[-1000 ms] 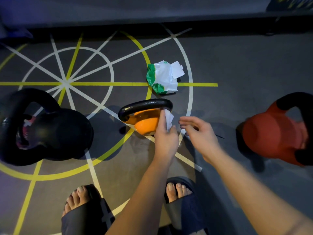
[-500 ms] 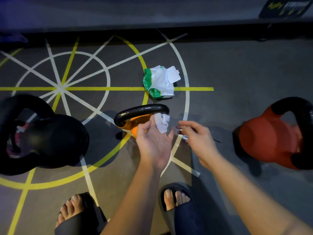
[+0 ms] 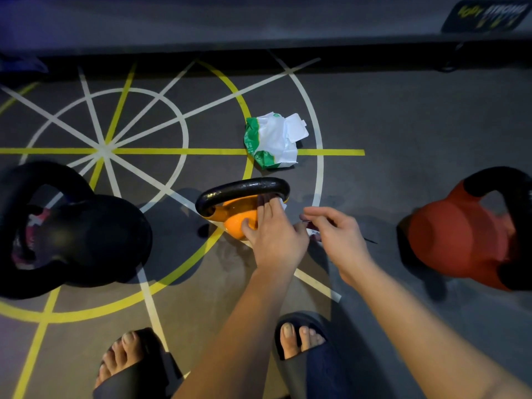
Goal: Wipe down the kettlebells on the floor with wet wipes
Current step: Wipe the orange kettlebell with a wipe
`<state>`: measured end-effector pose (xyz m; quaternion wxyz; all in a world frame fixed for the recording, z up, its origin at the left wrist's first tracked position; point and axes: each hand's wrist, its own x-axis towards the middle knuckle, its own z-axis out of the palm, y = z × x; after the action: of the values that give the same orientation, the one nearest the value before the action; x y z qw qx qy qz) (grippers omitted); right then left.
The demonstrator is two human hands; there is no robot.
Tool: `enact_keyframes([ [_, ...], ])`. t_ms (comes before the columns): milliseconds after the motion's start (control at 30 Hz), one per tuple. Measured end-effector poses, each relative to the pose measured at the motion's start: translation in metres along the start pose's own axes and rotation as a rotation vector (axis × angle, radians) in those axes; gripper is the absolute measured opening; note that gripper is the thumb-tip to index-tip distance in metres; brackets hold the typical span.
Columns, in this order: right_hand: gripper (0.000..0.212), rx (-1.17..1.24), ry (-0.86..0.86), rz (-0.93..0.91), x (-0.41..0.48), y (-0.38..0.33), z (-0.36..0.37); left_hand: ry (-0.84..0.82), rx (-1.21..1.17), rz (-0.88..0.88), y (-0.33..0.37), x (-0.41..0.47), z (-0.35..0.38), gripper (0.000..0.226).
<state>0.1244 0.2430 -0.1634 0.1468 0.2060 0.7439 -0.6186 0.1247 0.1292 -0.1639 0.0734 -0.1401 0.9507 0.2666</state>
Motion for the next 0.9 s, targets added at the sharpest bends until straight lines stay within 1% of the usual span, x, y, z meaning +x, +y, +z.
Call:
enact_keyframes([
  [100,0.025,0.004,-0.012,0.014,0.0,0.005,-0.002,0.059,0.091,0.012,-0.003,0.008,-0.002,0.032],
  [167,0.025,-0.002,-0.017,0.021,-0.001,0.008,-0.003,0.063,0.118,-0.008,-0.003,0.015,-0.003,0.024],
  [233,0.027,0.0,-0.006,0.038,0.0,0.01,-0.004,0.051,0.161,-0.025,-0.004,0.018,-0.001,0.022],
  [333,0.03,0.009,0.0,0.05,0.002,0.011,-0.003,0.092,0.268,0.028,-0.009,0.016,0.002,0.033],
  [500,0.029,-0.031,-0.026,0.047,0.002,0.012,-0.006,0.065,0.455,0.093,-0.016,0.01,0.0,0.05],
  [567,0.028,-0.04,-0.025,0.041,0.001,0.013,-0.007,0.081,0.457,0.12,-0.018,0.012,0.001,0.05],
  [633,0.026,-0.036,-0.022,0.046,0.001,0.013,-0.007,0.092,0.354,0.121,-0.02,0.014,0.002,0.043],
  [733,0.026,-0.009,-0.026,0.051,0.001,0.011,-0.004,0.18,0.032,0.105,-0.015,0.008,0.004,0.04],
  [800,0.028,0.008,-0.033,0.044,0.001,0.01,-0.001,0.229,-0.202,0.083,-0.007,-0.003,0.008,0.042],
  [833,0.029,0.01,-0.035,0.036,0.001,0.009,0.0,0.227,-0.315,0.061,-0.005,-0.008,0.009,0.043],
  [867,0.029,0.009,-0.032,0.024,0.001,0.009,0.001,0.209,-0.399,0.045,-0.004,-0.011,0.011,0.046],
  [900,0.029,0.008,-0.024,0.009,0.001,0.009,0.002,0.195,-0.415,0.055,-0.005,-0.013,0.012,0.049],
])
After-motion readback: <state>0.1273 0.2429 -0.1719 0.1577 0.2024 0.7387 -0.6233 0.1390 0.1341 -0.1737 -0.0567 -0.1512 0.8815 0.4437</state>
